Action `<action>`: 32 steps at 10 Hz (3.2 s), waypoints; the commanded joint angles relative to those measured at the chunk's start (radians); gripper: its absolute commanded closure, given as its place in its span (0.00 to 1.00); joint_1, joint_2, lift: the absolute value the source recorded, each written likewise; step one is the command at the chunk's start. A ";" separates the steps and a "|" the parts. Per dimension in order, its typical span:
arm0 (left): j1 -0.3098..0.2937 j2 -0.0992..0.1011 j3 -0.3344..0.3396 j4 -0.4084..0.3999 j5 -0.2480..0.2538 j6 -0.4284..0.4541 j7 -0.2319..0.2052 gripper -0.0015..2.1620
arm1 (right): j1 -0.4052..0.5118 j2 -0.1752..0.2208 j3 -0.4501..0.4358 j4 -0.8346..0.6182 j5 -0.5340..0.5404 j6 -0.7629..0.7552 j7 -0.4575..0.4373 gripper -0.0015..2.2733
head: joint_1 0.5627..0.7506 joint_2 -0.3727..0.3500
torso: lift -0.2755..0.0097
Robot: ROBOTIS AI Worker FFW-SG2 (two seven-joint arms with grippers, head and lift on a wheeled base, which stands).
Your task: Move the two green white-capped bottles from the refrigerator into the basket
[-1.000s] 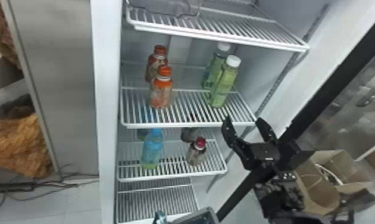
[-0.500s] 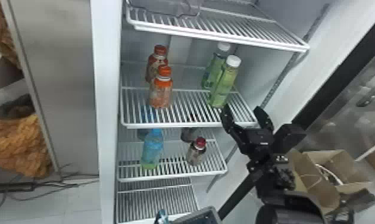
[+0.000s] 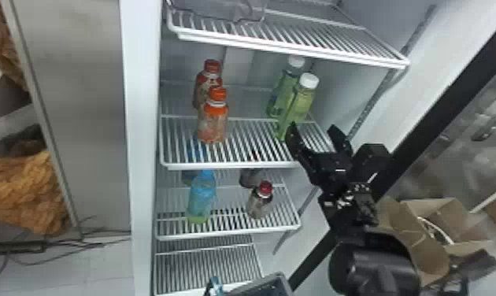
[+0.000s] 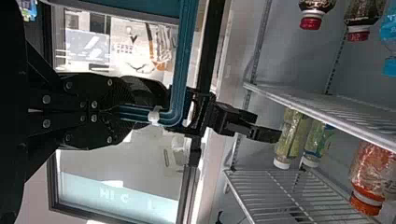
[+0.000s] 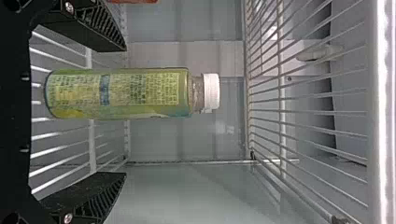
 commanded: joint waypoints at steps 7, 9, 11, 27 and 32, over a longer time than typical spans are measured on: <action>0.002 -0.001 0.002 0.000 0.002 0.000 0.000 0.56 | -0.166 -0.022 0.084 0.184 -0.002 -0.003 -0.029 0.06 | 0.70 0.03 | 0.95; 0.005 -0.001 0.002 0.000 0.004 0.000 0.000 0.56 | -0.183 -0.024 0.098 0.201 -0.002 -0.006 -0.032 0.11 | 0.70 0.03 | 0.95; 0.005 -0.001 0.004 0.000 0.008 0.000 0.000 0.56 | -0.183 -0.022 0.100 0.203 -0.004 -0.006 -0.047 0.33 | 0.70 0.03 | 0.95; 0.005 -0.001 0.006 0.000 0.010 -0.002 0.000 0.56 | 0.288 -0.006 0.098 -0.479 -0.130 0.227 -0.058 0.40 | 0.70 0.03 | 0.95; 0.010 -0.002 0.012 0.000 0.006 -0.002 0.000 0.56 | 0.526 0.001 0.104 -0.788 -0.213 0.429 -0.058 0.40 | 0.70 0.03 | 0.95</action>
